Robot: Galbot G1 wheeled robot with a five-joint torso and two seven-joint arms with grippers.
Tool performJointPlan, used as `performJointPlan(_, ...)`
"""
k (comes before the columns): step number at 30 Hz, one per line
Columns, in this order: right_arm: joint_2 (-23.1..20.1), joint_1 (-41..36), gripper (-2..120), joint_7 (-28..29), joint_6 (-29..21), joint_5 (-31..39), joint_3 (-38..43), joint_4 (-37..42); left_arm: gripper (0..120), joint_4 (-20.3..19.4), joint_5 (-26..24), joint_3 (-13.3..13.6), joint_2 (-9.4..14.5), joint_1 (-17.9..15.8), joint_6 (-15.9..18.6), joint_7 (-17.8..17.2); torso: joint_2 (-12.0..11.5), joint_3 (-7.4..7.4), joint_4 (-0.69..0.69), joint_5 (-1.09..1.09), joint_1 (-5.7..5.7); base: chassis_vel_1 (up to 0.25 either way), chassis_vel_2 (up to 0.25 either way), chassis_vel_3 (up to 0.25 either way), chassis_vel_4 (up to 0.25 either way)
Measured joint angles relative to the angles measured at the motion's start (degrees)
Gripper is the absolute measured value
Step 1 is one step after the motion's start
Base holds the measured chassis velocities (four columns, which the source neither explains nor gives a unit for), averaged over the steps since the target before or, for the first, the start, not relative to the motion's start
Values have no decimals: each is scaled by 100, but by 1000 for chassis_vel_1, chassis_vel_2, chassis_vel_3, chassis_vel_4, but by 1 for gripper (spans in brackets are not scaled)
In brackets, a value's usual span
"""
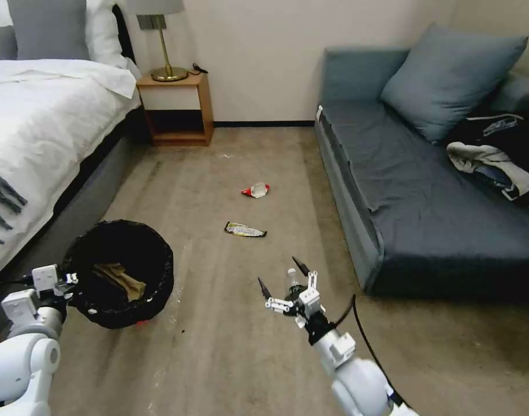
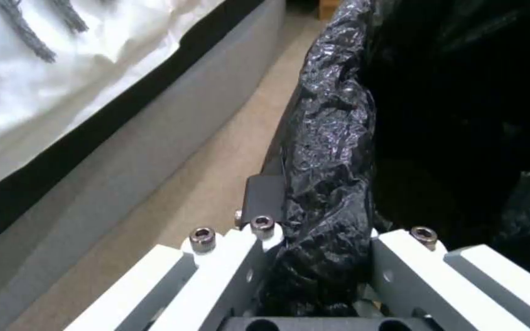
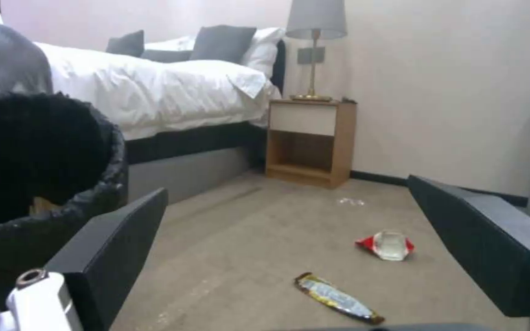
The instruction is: Pick up the trash bin, then pick up the garbage on the floor and place it into the trash bin.
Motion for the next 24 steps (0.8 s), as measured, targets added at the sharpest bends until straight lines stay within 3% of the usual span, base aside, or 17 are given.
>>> performJointPlan(9, 80, 34, 100, -19, 85, -22, -69, -94, 5, -125, 2, -73, -28, 75, 3, 33, 0, 0, 0, 0, 0, -50, 43, 67, -44)
performJointPlan(24, 67, 160, 100, 154, 76, -190, -129, -208, 5, -28, -16, -177, 28, 89, -50, 71, -1, 2, -2, -2, 1, -192, 186, 186, -183)
